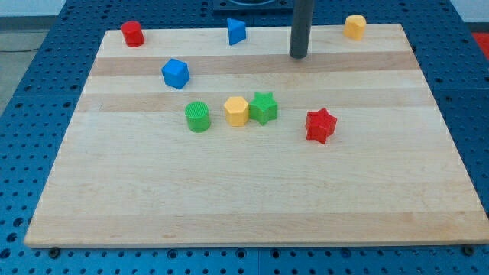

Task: Move the red star underneath the green star

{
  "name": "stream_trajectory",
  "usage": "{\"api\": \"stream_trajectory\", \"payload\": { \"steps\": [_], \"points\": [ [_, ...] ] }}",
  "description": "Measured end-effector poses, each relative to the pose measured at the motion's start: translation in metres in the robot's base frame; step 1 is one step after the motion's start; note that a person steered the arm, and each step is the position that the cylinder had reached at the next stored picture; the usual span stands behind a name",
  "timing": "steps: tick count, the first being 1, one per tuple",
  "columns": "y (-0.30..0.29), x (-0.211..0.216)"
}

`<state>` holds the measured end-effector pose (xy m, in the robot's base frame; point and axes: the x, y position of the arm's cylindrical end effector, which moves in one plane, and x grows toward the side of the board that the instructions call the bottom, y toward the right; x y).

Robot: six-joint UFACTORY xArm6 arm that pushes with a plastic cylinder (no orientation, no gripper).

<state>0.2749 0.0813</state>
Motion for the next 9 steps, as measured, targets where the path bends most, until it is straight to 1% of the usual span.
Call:
{"api": "stream_trajectory", "payload": {
  "steps": [3,4,6,7,9],
  "points": [
    [-0.004,0.024],
    [0.011,0.046],
    [0.068,0.097],
    [0.07,0.128],
    [0.078,0.204]
  ]
}}
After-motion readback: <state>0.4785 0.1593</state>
